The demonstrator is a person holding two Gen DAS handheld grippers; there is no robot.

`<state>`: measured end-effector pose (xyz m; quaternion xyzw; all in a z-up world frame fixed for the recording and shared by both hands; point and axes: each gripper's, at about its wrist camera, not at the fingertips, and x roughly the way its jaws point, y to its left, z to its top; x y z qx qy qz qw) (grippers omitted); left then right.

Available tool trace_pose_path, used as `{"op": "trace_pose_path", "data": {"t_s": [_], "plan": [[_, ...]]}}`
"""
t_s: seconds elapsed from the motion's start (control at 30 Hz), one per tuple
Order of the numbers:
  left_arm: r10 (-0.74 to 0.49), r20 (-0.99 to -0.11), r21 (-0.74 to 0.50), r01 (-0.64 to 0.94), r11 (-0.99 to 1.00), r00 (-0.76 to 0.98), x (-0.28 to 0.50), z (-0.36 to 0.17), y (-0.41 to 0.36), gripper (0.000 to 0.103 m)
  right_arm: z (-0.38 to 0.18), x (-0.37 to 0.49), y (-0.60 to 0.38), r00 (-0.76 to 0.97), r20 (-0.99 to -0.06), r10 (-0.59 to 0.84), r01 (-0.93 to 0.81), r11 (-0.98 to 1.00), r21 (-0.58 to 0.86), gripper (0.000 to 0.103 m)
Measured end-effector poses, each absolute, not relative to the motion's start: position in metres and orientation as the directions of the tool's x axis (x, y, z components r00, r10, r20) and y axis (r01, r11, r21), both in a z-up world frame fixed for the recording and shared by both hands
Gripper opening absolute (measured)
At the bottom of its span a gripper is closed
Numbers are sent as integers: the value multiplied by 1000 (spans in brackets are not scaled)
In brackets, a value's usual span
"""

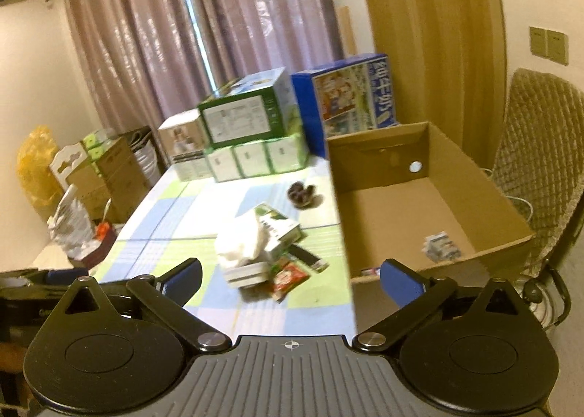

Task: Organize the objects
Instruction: 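Return both tools toward the remaining items on the table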

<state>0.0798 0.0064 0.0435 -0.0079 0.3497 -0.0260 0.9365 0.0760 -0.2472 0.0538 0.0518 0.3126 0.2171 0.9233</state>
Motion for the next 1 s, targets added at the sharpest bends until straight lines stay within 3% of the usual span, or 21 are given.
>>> {"op": "trace_pose_path", "data": {"t_s": [0.2, 0.7, 0.83, 1.0], "plan": [[-14, -659, -20, 2, 1000, 752, 73, 39, 26, 102, 40, 65, -226, 679, -576, 454, -404, 887, 223, 101], [-18, -684, -6, 19, 1000, 729, 85, 17, 46, 102, 2, 67, -198, 684, -600, 416, -416, 897, 148, 101], [-27, -696, -4, 33, 999, 718, 96, 9, 44, 102, -11, 73, -191, 672, -612, 416, -431, 892, 133, 90], [-42, -708, -11, 49, 999, 705, 111, -2, 41, 102, -29, 85, -179, 659, -628, 414, -445, 888, 118, 85]]}}
